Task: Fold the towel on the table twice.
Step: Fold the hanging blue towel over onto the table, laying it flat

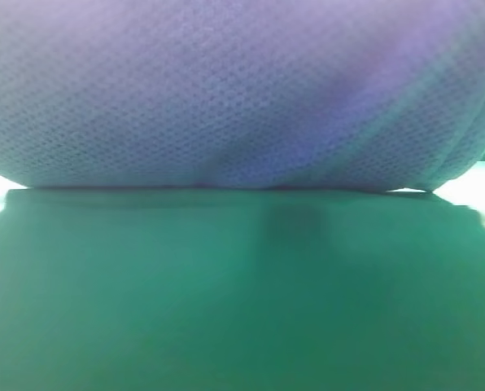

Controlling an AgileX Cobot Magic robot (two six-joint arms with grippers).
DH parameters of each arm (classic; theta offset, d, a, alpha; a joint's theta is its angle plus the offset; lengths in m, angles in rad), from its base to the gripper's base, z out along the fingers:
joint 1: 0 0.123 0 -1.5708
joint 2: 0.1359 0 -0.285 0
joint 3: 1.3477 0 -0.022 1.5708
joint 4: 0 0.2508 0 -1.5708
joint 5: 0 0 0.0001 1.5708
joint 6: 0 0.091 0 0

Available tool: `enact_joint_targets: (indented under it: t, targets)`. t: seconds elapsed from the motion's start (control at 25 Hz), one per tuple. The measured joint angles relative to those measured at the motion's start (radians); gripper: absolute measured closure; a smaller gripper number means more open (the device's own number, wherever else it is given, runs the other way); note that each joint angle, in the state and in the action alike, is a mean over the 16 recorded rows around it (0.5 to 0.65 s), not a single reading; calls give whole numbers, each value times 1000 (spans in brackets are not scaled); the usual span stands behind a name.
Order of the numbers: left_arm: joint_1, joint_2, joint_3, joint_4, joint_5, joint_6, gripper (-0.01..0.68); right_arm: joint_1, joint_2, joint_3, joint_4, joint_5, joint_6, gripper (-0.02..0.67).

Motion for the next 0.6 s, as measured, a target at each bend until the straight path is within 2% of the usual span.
enact_joint_targets:
  t: [0.32, 0.6]
  targets:
    - [0, -150, 167, -71, 85, 1, 673, 2, -116, 134, 108, 76, -59, 649]
    - [0, -205, 252, -112, 110, 2, 673, 2, -152, 196, 169, 94, -101, 649]
